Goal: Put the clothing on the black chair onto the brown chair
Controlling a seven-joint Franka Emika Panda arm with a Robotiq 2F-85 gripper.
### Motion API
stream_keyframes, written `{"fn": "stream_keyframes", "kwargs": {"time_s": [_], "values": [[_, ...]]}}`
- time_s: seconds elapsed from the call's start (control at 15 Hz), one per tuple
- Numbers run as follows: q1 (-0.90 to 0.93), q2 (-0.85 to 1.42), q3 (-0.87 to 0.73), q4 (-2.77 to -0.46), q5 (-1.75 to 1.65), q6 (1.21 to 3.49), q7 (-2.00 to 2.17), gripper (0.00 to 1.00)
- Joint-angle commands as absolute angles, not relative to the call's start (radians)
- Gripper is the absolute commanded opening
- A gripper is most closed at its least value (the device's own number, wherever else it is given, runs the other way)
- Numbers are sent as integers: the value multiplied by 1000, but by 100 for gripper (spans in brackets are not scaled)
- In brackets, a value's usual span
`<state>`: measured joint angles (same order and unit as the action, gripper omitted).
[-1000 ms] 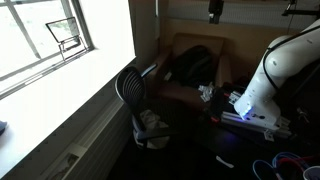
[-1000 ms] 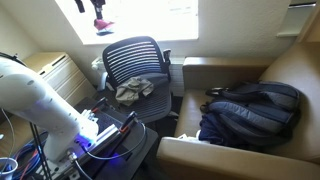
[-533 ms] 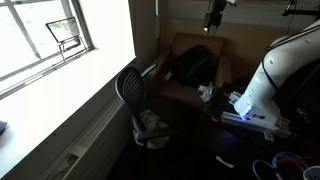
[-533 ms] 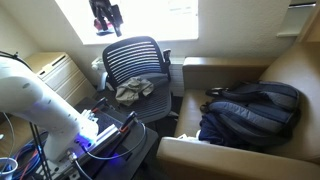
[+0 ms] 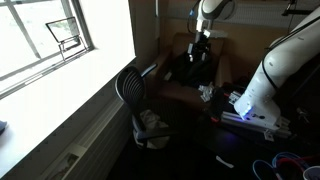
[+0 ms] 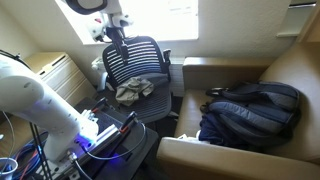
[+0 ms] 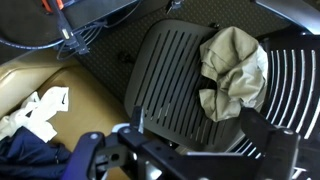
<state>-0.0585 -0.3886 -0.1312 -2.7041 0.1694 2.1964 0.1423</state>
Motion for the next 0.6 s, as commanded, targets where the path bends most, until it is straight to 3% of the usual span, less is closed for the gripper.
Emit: {"fn": "stream_keyframes", "kwargs": {"time_s": [0.0,0.27,0.53], "values": [[-73,-366,-110,-2700,180,2199,141,100],[-149,-513,-112,-2747,2,2177,125,100],[-186,-513,-130,-2875,9,2416,211,100]]}}
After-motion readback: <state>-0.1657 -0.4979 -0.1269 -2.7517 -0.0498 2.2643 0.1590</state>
